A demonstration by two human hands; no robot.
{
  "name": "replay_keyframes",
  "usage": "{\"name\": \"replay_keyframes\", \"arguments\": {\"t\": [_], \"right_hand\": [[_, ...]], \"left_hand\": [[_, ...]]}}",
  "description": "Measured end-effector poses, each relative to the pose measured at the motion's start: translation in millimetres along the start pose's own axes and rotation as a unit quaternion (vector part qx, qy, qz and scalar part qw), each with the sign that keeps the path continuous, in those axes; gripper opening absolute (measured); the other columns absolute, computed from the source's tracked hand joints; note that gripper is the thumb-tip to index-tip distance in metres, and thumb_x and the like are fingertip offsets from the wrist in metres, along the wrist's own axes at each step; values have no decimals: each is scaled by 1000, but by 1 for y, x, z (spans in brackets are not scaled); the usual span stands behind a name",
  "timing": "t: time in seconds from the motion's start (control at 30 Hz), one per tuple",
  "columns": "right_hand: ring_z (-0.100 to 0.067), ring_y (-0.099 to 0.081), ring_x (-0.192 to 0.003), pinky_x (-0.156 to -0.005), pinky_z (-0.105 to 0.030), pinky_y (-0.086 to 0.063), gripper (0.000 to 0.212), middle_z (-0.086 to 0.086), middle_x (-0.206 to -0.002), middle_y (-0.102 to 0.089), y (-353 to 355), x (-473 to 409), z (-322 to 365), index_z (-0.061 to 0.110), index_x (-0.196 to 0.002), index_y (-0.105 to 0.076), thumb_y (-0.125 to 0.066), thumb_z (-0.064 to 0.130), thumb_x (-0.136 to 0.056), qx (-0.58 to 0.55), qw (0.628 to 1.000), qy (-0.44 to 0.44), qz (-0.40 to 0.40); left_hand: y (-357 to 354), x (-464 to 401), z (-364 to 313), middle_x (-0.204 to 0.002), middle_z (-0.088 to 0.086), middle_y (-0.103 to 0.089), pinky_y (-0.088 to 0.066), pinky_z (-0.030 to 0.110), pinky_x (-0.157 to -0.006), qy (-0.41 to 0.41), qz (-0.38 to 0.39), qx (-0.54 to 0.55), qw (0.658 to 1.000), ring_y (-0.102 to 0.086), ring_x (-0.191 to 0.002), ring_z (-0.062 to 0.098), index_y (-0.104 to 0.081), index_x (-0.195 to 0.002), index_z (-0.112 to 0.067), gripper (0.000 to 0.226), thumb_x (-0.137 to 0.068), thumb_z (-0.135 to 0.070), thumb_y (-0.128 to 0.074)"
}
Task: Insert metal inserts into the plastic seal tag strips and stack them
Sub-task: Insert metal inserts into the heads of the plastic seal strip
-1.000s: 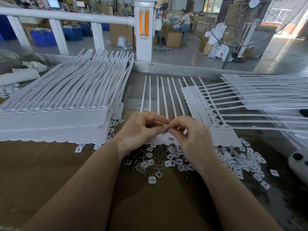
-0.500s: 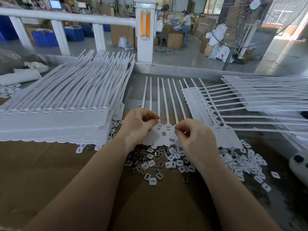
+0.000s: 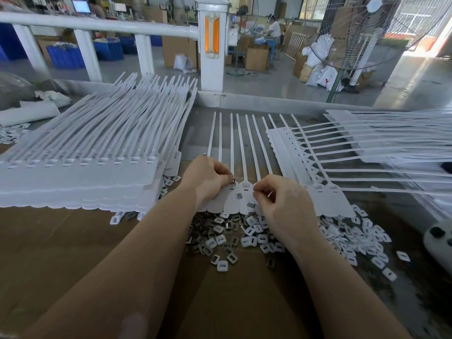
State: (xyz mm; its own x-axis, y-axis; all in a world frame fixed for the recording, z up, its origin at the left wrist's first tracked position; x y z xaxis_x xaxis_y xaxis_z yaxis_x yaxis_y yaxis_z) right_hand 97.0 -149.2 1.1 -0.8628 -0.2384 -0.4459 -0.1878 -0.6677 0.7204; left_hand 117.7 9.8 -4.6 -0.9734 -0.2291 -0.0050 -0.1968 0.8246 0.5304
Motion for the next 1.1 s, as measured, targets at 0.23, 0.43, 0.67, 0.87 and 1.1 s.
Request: {"name": "replay_keyframes", "arguments": {"t": [0.23,0.43,0.67,0.87,1.1], "right_hand": [[-10,-56,-79,-76,-25,-46,6,8,-84,-64,0,0,0,18,-87,-68,-62,16,-87,0,1000,-6,5],[-12,-58,-80,-77,-29,-48,6,6,-84,-65,1,0,1,17,-87,-68,-62,15,-86,-1,1000,-8,7],[-12,-58,-80,-77,-28,-48,6,6,-85,-66,1,1,1,18,-88,-68,-62,16,-86,0,1000,-12,7],[-12,-58,-79,-77,-29,-48,6,5,-84,-66,1,0,1,17,-87,-68,-62,16,-86,1,1000,-14,6],[-12,-58,-79,-78,-30,-49,6,6,-84,-66,1,0,0,18,-87,-68,-63,16,-86,-4,1000,-19,8]], "left_hand": [[0,-1,-2,-66,-3,-62,-52,25,-59,19,13,3,1000,-56,-58,13,-70,-82,-10,2,-83,-11,-68],[2,0,1,-68,-6,-66,-40,11,-40,25,9,33,999,-53,-42,1,-66,-74,-18,13,-85,-11,-65],[2,6,3,-65,-7,-62,-38,11,-42,6,-19,10,1000,-53,-39,-3,-67,-79,-20,13,-88,-14,-61],[2,8,-1,-62,-10,-55,-42,20,-59,-18,-30,-37,999,-54,-60,9,-63,-70,-26,26,-87,-8,-56],[1,11,0,-58,-20,-50,-35,11,-52,-57,-59,-59,995,-48,-55,-1,-60,-67,-31,32,-88,-7,-57]]}}
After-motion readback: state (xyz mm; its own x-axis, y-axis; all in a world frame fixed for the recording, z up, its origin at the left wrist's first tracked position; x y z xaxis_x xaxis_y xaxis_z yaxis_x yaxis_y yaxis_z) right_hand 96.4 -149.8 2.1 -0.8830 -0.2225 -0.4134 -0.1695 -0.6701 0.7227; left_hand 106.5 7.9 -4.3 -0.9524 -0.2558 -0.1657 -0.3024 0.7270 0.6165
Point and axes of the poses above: each hand's wrist, its own x-axis away from the middle knuckle, its own y-axis out of the back of the hand, z = x × y, the point moved 4 cm from there along -x, towards the middle knuckle
